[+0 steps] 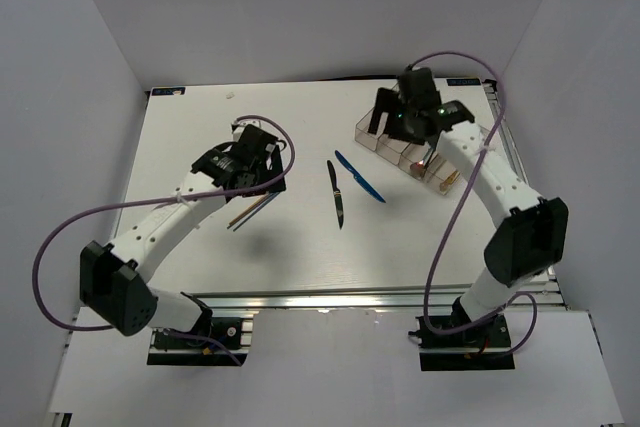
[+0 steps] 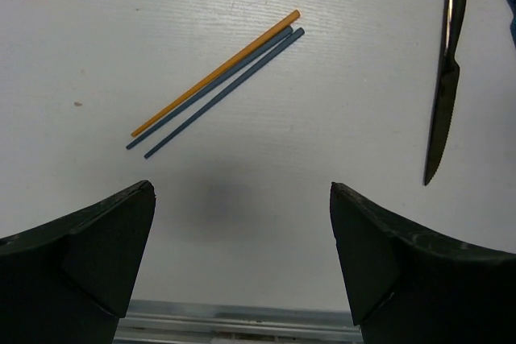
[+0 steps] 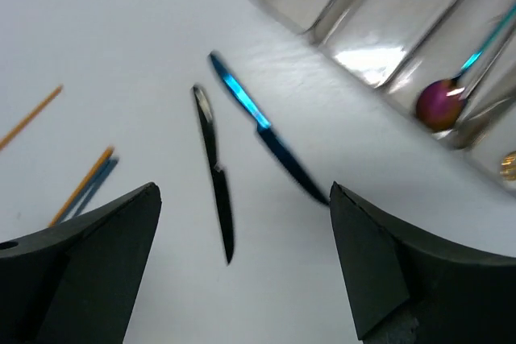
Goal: Sort the eating utensils into containers
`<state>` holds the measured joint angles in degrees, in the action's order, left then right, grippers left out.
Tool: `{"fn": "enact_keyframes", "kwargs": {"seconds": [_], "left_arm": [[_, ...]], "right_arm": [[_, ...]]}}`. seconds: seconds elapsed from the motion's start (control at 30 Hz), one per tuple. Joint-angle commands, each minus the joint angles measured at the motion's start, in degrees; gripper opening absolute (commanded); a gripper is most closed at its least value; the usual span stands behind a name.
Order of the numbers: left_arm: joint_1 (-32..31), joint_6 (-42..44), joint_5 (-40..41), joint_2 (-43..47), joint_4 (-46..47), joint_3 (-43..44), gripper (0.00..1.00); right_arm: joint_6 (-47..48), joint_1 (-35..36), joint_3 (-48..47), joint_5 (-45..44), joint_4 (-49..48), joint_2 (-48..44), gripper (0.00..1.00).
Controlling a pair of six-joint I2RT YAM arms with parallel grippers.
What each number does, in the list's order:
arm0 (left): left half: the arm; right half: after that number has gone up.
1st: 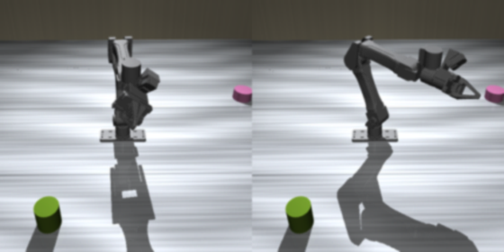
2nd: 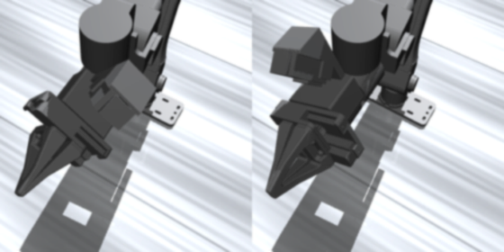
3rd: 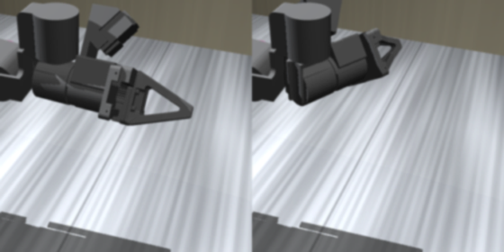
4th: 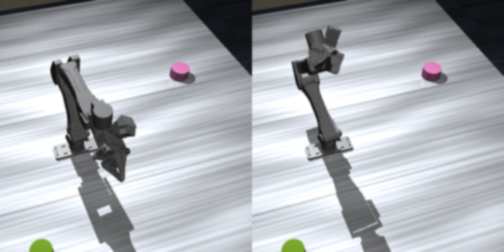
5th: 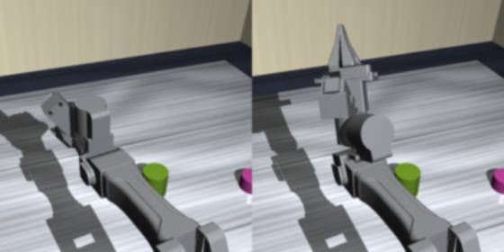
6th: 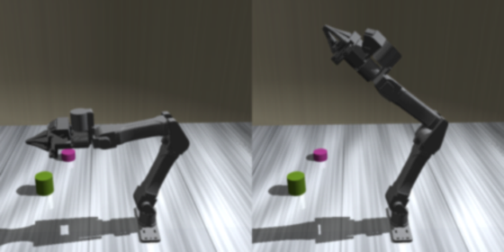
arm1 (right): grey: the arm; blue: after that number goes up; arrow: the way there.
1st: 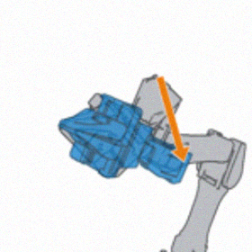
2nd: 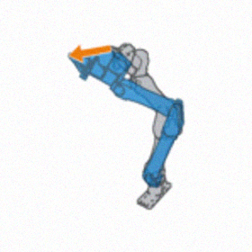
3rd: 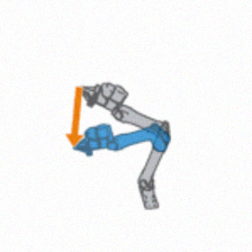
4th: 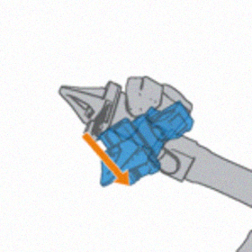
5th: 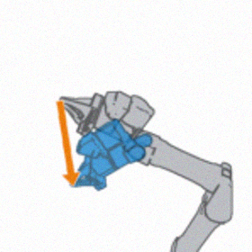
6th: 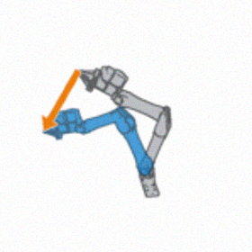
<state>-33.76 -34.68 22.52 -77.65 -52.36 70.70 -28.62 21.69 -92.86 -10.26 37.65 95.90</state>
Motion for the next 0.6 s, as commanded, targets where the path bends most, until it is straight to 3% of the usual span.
{"fn": "enact_keyframes", "kwargs": {"seconds": [0.0, 0.1, 0.27, 0.37, 0.4, 0.57], "left_arm": [[4.2, 4.0, -5.3, -3.9, 7.1, 1.7, 0.98], [7.5, 6.1, -7.6, -9.2, 9.5, 5.0, 0.98], [15.1, 5.0, 0.0, -21.2, 5.4, 17.2, 0.98], [19.9, -7.0, 3.7, -32.5, -7.0, 29.7, 0.98], [20.3, -14.6, 5.9, -34.7, -13.7, 35.1, 0.98], [21.4, -37.9, 11.3, -44.0, -25.4, 44.5, 0.98]], "right_arm": [[-2.0, 3.8, 9.6, 0.6, 2.8, -4.7, 0.89], [-5.0, 6.3, 21.7, 7.7, -2.1, -13.2, 0.89], [-10.9, 9.8, 33.2, 12.2, -6.4, -23.8, 0.89], [-10.5, 10.3, 34.3, 12.3, -3.1, -26.1, 0.89], [-10.2, 10.4, 34.4, 11.4, -2.3, -26.5, 0.89], [-8.4, 10.6, 33.8, 8.6, 0.7, -27.8, 0.89]]}}
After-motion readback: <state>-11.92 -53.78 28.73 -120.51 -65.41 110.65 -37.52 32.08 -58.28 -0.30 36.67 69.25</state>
